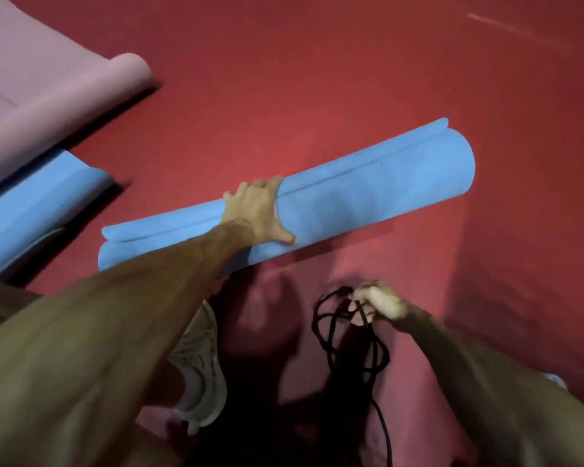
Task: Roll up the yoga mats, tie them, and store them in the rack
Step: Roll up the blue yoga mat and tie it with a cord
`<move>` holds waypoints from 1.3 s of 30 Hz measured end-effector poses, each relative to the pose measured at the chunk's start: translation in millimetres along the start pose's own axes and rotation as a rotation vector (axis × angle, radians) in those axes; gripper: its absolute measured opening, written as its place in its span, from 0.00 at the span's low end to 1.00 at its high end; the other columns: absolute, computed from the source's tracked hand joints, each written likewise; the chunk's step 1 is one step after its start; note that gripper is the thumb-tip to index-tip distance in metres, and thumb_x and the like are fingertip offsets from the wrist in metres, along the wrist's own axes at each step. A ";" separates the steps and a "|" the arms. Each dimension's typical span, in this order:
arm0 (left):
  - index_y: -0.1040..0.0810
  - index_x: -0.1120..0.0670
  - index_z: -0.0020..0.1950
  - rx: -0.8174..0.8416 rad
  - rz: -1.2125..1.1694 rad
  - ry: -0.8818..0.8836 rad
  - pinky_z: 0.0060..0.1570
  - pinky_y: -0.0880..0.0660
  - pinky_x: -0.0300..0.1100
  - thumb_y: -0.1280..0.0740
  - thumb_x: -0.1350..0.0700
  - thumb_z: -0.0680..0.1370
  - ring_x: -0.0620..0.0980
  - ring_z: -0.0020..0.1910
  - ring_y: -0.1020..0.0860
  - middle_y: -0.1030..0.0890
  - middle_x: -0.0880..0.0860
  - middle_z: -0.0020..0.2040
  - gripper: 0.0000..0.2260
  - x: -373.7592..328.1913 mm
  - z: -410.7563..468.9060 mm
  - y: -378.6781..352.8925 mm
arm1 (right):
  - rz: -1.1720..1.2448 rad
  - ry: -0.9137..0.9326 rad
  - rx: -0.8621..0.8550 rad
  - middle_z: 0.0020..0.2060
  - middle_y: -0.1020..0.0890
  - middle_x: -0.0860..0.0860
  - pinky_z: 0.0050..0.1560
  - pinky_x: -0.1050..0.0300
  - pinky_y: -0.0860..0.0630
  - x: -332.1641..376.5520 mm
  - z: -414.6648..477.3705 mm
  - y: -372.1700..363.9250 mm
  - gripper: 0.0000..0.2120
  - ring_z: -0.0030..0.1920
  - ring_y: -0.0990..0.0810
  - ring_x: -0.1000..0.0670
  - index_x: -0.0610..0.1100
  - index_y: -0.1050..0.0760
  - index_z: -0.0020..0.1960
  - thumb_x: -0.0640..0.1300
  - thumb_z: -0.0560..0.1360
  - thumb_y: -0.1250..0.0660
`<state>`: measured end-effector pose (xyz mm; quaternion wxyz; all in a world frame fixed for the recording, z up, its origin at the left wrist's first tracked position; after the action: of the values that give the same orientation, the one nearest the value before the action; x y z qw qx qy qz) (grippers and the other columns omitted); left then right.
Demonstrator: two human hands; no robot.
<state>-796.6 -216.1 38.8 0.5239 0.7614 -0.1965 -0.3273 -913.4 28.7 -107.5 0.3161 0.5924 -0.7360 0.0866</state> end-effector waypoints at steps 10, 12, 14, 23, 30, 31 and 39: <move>0.32 0.43 0.63 -0.299 -0.166 -0.001 0.54 0.25 0.56 0.28 0.28 0.47 0.57 0.56 0.23 0.21 0.49 0.56 0.47 49.4 -32.5 195.7 | 0.487 0.282 0.157 0.39 0.16 0.45 0.29 0.55 0.20 224.1 -83.0 -15.7 0.15 0.33 0.16 0.46 0.42 0.27 0.49 0.50 0.82 0.47; 0.31 0.44 0.62 -0.388 -0.184 0.011 0.54 0.25 0.54 0.28 0.29 0.48 0.56 0.55 0.23 0.21 0.49 0.55 0.46 77.0 -52.2 239.6 | 0.518 0.392 0.197 0.51 0.17 0.44 0.35 0.51 0.18 280.0 -98.0 -33.4 0.18 0.43 0.15 0.44 0.43 0.28 0.58 0.55 0.81 0.47; 0.31 0.45 0.62 -0.469 -0.190 0.043 0.55 0.25 0.52 0.26 0.31 0.49 0.56 0.56 0.23 0.21 0.49 0.56 0.45 108.3 -76.5 277.3 | 0.530 0.497 0.217 0.60 0.21 0.42 0.44 0.45 0.19 334.2 -115.1 -56.8 0.25 0.52 0.17 0.42 0.43 0.31 0.66 0.60 0.79 0.45; 0.31 0.48 0.68 -0.705 -0.342 0.288 0.57 0.26 0.50 0.21 0.37 0.52 0.51 0.57 0.23 0.21 0.48 0.59 0.47 264.1 -204.5 328.9 | 0.487 0.849 0.415 0.54 0.16 0.52 0.52 0.42 0.22 507.9 -218.1 -243.9 0.44 0.53 0.17 0.50 0.47 0.23 0.57 0.69 0.46 0.22; 0.36 0.59 0.68 -0.623 -0.443 0.409 0.55 0.29 0.41 0.17 0.49 0.56 0.51 0.59 0.26 0.27 0.53 0.60 0.47 335.6 -273.3 292.8 | 0.351 0.975 0.170 0.45 0.16 0.54 0.46 0.59 0.19 520.2 -235.4 -350.7 0.29 0.42 0.17 0.59 0.43 0.26 0.52 0.49 0.57 0.17; 0.43 0.60 0.71 -0.576 -0.484 0.419 0.60 0.30 0.43 0.17 0.52 0.58 0.51 0.62 0.28 0.30 0.53 0.63 0.51 344.5 -279.4 283.8 | 0.264 1.007 0.155 0.46 0.17 0.55 0.43 0.65 0.21 518.9 -237.4 -362.7 0.33 0.43 0.19 0.62 0.43 0.28 0.53 0.50 0.56 0.16; 0.30 0.48 0.64 -0.506 -1.007 0.365 0.46 0.25 0.32 0.26 0.67 0.69 0.40 0.48 0.20 0.20 0.47 0.55 0.29 371.7 -301.0 251.0 | -0.319 1.090 0.205 0.58 0.24 0.52 0.57 0.45 0.22 496.5 -210.6 -443.8 0.55 0.58 0.22 0.50 0.51 0.40 0.59 0.60 0.39 0.17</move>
<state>-310.3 -347.2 233.8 0.4947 0.6563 0.3664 -0.4363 -474.5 -396.9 230.2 0.5996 0.5935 -0.3564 0.4016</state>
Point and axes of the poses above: each hand's wrist, its own z-axis towards the middle knuckle, its own y-axis out of the back of the hand, x = y × z, the point moved 10 cm from there along z, towards the middle knuckle
